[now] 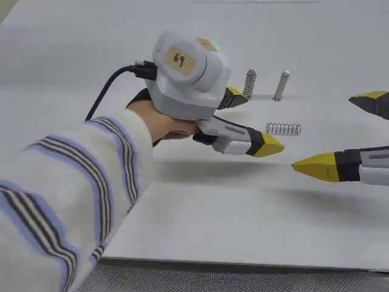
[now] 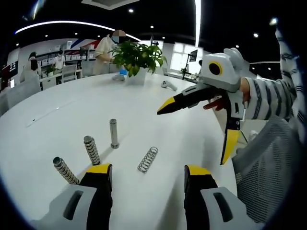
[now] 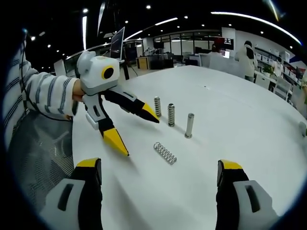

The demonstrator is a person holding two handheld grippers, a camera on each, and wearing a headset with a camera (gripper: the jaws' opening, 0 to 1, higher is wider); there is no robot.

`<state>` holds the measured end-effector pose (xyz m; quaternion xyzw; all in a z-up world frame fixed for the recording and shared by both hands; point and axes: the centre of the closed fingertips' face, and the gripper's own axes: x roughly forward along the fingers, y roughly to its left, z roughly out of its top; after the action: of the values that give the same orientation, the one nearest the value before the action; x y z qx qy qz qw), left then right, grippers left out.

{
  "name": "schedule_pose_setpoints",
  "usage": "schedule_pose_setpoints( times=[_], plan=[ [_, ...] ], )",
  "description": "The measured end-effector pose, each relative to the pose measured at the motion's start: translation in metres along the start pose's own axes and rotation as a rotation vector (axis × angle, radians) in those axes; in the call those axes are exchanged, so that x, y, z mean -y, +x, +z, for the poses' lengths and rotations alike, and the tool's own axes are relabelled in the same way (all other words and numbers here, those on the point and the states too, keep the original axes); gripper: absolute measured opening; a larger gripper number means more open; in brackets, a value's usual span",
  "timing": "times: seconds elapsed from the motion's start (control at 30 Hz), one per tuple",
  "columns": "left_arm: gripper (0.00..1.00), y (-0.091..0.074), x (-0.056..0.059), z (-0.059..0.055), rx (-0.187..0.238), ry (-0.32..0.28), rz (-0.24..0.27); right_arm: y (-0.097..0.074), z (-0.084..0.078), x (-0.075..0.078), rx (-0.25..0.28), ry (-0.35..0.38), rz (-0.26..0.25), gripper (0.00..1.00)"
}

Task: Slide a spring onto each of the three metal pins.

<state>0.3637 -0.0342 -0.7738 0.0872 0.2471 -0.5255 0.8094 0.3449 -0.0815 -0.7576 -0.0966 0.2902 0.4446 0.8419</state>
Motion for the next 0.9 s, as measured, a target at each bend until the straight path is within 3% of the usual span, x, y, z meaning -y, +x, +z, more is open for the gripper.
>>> schedule_pose_setpoints(
  times=[0.17, 0.27, 0.37, 0.8, 0.9],
  plan=[
    [0.51, 0.010, 0.003, -0.007, -0.018, -0.001, -0.023, 0.000, -0.003, 0.001, -0.004, 0.005, -0.002, 0.99],
    [0.48, 0.014, 0.003, -0.006, -0.016, -0.002, -0.026, -0.001, -0.006, 0.003, -0.015, 0.003, -0.001, 0.99],
    [0.45, 0.018, 0.002, -0.002, -0.002, -0.045, -0.032, -0.001, -0.009, 0.004, -0.024, 0.000, 0.001, 0.99],
    [0.26, 0.029, 0.001, -0.004, -0.028, -0.025, -0.057, -0.004, -0.014, 0.003, -0.045, -0.004, 0.000, 0.96],
    [0.23, 0.032, 0.002, -0.010, -0.059, -0.036, -0.071, -0.005, -0.013, 0.002, -0.046, -0.006, 0.000, 0.94]
  ],
)
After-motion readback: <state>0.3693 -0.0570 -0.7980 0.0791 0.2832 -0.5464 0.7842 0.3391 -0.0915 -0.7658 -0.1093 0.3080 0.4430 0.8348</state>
